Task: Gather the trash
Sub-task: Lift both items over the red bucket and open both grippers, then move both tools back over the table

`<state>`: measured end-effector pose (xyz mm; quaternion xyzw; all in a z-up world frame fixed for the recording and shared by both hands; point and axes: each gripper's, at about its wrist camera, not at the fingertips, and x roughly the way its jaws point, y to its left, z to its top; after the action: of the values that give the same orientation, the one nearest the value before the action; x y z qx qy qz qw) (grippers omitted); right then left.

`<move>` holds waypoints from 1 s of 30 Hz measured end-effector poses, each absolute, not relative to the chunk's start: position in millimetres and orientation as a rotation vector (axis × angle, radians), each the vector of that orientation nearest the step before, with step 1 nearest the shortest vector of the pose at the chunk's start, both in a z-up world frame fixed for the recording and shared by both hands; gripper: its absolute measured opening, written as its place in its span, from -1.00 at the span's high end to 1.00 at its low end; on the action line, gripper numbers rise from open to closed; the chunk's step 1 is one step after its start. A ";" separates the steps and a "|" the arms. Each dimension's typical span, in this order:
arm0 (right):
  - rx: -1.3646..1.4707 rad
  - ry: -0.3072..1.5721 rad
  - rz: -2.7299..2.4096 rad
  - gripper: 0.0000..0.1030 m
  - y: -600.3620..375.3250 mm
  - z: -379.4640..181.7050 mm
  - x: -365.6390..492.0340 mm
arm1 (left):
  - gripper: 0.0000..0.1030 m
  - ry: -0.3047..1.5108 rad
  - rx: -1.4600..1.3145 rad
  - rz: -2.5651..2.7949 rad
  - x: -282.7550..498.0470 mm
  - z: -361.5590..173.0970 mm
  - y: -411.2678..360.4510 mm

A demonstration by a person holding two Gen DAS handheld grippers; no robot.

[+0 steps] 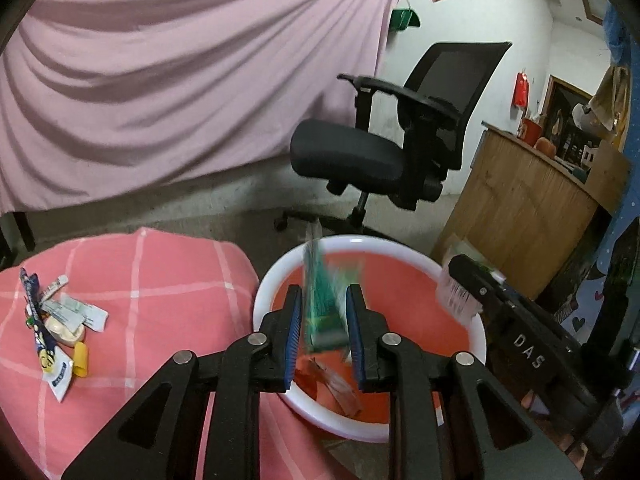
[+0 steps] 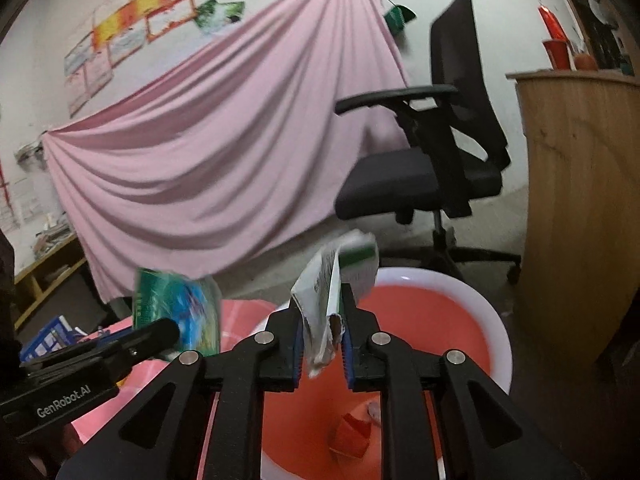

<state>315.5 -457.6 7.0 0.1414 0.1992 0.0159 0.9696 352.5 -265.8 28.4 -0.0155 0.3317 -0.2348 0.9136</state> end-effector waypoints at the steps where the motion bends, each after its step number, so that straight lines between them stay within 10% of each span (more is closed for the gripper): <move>1: 0.295 0.408 0.027 0.50 -460.1 6.2 315.4 | 0.60 0.699 -0.035 -0.480 353.7 26.1 -263.8; 13: 0.302 0.397 0.005 0.34 -465.1 11.0 312.7 | 0.40 0.693 -0.099 -0.401 355.1 29.8 -234.1; 30: 0.289 0.181 0.123 -0.61 -399.4 48.5 304.5 | -0.23 0.374 -0.153 -0.160 287.4 80.5 -118.2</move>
<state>304.5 -399.4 48.5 0.1439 0.0902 0.0612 0.9836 287.4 -118.2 80.5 -0.0757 0.1853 -0.0792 0.9766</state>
